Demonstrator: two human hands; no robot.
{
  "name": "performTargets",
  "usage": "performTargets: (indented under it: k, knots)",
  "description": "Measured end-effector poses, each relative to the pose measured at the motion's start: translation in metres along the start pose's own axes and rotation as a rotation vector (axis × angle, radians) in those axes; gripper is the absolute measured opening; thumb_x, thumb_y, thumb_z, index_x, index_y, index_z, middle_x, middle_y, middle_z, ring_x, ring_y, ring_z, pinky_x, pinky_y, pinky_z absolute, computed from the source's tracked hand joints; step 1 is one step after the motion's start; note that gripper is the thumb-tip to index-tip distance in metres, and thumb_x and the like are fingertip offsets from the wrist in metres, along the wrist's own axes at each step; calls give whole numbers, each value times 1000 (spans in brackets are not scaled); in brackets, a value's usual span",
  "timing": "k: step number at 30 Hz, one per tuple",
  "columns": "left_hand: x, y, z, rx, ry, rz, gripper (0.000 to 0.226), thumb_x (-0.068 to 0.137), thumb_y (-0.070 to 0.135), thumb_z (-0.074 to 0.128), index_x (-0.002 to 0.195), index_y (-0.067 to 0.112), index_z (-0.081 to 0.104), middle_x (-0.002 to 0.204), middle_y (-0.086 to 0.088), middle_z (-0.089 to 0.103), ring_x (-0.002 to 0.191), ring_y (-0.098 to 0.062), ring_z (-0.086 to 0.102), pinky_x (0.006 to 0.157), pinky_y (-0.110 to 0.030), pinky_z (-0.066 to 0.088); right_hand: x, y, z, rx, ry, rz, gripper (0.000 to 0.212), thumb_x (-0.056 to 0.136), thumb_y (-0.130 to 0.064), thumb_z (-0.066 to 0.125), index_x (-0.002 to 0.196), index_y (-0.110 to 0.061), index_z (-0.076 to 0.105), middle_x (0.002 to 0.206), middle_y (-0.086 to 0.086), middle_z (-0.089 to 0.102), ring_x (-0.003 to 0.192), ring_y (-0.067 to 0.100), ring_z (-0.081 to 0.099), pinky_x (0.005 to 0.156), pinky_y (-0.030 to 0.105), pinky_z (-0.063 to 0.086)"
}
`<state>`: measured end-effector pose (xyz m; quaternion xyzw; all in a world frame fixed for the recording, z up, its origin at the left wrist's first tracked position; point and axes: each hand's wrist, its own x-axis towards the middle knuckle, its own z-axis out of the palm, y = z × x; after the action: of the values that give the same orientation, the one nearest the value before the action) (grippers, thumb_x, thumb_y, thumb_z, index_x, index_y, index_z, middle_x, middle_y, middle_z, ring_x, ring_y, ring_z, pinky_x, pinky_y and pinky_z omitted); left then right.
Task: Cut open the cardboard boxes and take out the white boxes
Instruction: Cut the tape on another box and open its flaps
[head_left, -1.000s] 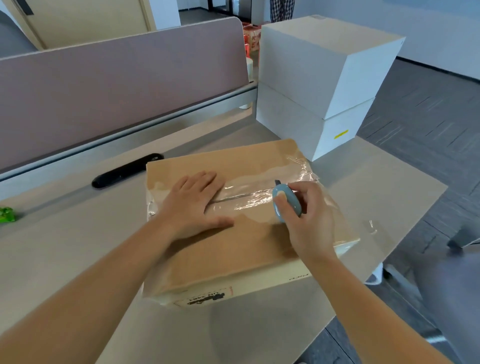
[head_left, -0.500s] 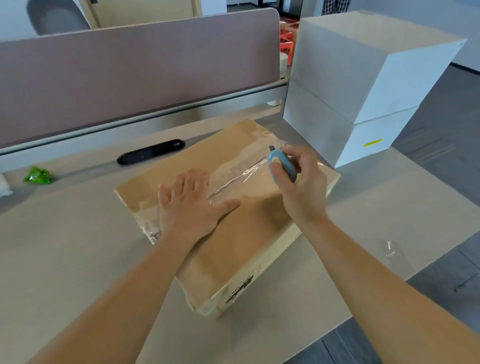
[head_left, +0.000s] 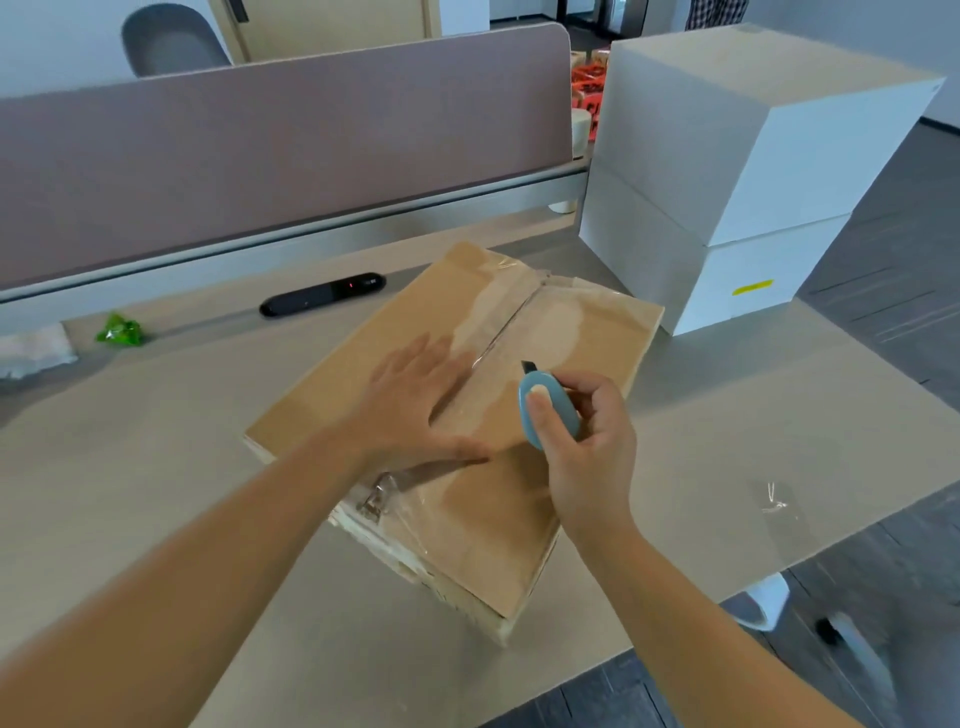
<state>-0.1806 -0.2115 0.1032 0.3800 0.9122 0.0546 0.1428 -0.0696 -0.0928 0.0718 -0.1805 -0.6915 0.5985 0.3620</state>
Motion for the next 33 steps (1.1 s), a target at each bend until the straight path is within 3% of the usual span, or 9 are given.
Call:
performTargets:
  k: [3, 6, 9, 11, 16, 20, 24, 30, 33]
  knots:
    - [5, -8, 7, 179, -24, 16, 137, 26, 96, -17, 147, 33, -8, 156, 6, -13, 143, -14, -11, 114, -36, -7, 5, 5, 6, -6, -16, 3, 12, 71, -47, 62, 79, -44, 53, 81, -26, 61, 93, 17, 57, 79, 30, 48]
    - [6, -12, 11, 198, 7, -62, 132, 30, 93, -19, 147, 31, -11, 156, 4, -14, 144, -15, -11, 115, -38, -5, 21, 5, 10, 11, -83, -17, 16, 75, -38, 68, 79, -41, 52, 78, -21, 58, 83, 4, 57, 70, 15, 47]
    - [6, -13, 11, 153, 61, -226, 111, 55, 91, -2, 148, 29, -6, 157, 2, -9, 144, -17, -7, 115, -40, 0, 49, 7, 20, 5, -225, 9, 22, 81, -20, 67, 81, -35, 52, 80, -19, 56, 72, -9, 54, 61, 7, 44]
    - [4, -10, 11, 131, 81, -324, 93, 74, 81, 14, 148, 27, -3, 157, -1, -7, 144, -19, -5, 116, -42, 1, 65, 8, 27, -28, -328, 38, 16, 82, -21, 66, 84, -31, 54, 81, -18, 57, 74, -4, 55, 62, 9, 45]
    - [10, 1, 12, 88, 94, -407, 92, 76, 78, 16, 148, 26, -3, 157, -5, -6, 144, -23, -5, 115, -46, 0, 79, 4, 16, -47, -399, 39, 20, 83, -20, 66, 82, -35, 52, 81, -18, 57, 75, 1, 57, 63, 10, 46]
    - [24, 32, 14, 6, 107, -480, 91, 80, 77, 19, 149, 21, -3, 157, -10, -8, 144, -27, -9, 113, -50, -5, 75, 1, -22, -52, -343, 74, 21, 83, -18, 65, 81, -34, 51, 81, -14, 57, 74, 4, 56, 59, 6, 45]
    - [45, 74, 14, -149, 166, -533, 87, 85, 68, 33, 148, 15, 7, 156, -10, 0, 144, -27, -7, 113, -50, -6, 72, -5, -62, -48, -230, 121, 21, 83, -14, 65, 80, -32, 53, 78, -13, 56, 64, -9, 54, 55, 4, 42]
    - [60, 109, 10, -460, 180, -383, 77, 85, 59, 47, 145, 20, 22, 157, -3, 3, 144, -21, -5, 113, -44, -10, 62, -5, -106, -57, 56, 200, 14, 84, -11, 62, 89, -18, 51, 78, -9, 52, 66, 2, 51, 54, 4, 41]
    - [51, 90, 2, -456, 198, -164, 78, 83, 59, 51, 145, 18, 26, 154, -3, 16, 143, -19, 7, 116, -42, 1, 47, -2, -107, -30, 116, 296, 14, 86, -11, 59, 92, -15, 48, 78, -8, 49, 67, 4, 48, 51, 1, 39]
